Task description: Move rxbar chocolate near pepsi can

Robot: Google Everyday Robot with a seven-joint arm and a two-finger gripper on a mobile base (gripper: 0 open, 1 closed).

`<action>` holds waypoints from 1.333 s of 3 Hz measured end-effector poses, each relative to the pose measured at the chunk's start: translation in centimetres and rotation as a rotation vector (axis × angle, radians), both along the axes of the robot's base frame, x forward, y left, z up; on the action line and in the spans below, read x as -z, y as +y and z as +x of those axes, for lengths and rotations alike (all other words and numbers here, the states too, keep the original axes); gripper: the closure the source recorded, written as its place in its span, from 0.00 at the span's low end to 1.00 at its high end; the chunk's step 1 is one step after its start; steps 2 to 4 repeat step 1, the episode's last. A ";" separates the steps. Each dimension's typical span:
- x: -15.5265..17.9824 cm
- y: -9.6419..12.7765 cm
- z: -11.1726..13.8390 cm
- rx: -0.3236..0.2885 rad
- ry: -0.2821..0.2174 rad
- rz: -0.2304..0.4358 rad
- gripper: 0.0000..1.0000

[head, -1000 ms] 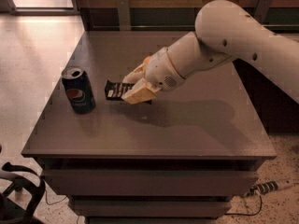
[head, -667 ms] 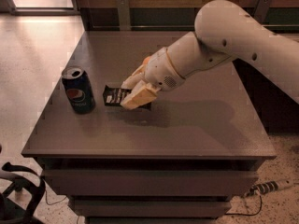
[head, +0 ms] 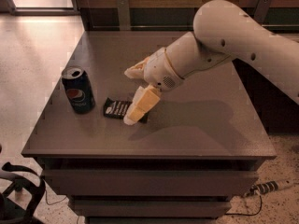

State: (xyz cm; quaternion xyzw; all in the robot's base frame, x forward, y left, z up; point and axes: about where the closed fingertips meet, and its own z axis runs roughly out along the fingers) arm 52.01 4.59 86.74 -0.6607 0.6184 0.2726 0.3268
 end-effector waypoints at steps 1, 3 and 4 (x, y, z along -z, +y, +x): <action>0.0 0.0 0.0 0.000 0.000 0.000 0.00; 0.0 0.0 0.0 0.000 0.000 0.000 0.00; 0.0 0.0 0.0 0.000 0.000 0.000 0.00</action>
Offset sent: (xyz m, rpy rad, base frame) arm 0.0000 0.0000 0.0000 0.0000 0.0000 0.0000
